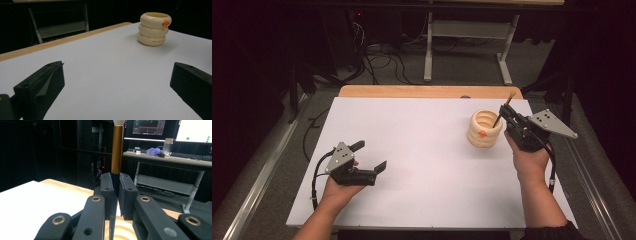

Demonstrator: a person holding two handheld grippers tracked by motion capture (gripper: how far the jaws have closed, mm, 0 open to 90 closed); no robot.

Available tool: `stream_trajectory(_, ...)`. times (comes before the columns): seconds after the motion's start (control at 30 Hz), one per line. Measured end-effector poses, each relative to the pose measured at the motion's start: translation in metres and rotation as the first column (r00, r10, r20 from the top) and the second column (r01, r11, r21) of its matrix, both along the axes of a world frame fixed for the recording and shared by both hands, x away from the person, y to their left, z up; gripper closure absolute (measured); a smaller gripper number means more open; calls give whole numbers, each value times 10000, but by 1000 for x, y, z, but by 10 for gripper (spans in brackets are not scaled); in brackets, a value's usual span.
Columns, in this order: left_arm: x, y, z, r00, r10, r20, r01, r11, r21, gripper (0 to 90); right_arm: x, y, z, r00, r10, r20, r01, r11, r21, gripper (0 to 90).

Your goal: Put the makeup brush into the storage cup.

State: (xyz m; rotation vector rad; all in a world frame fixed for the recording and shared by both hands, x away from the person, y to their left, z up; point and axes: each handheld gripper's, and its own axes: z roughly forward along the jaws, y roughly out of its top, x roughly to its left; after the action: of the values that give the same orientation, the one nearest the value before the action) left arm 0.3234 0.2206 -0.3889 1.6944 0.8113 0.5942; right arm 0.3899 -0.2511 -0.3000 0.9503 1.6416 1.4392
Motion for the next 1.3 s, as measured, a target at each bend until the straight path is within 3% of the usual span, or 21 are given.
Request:
stream_trajectory(0.67,-3,2,3,9999,27,133,-24,9998,-205,3,27,8,-7,9983,-313,-492,307,9995,-121,853)
stream_trajectory(1.3,-4,2,5,9998,-15,203,21,9996,-264,3,43,17,-26,9927,-512,-1094,458,9976,-510,853)
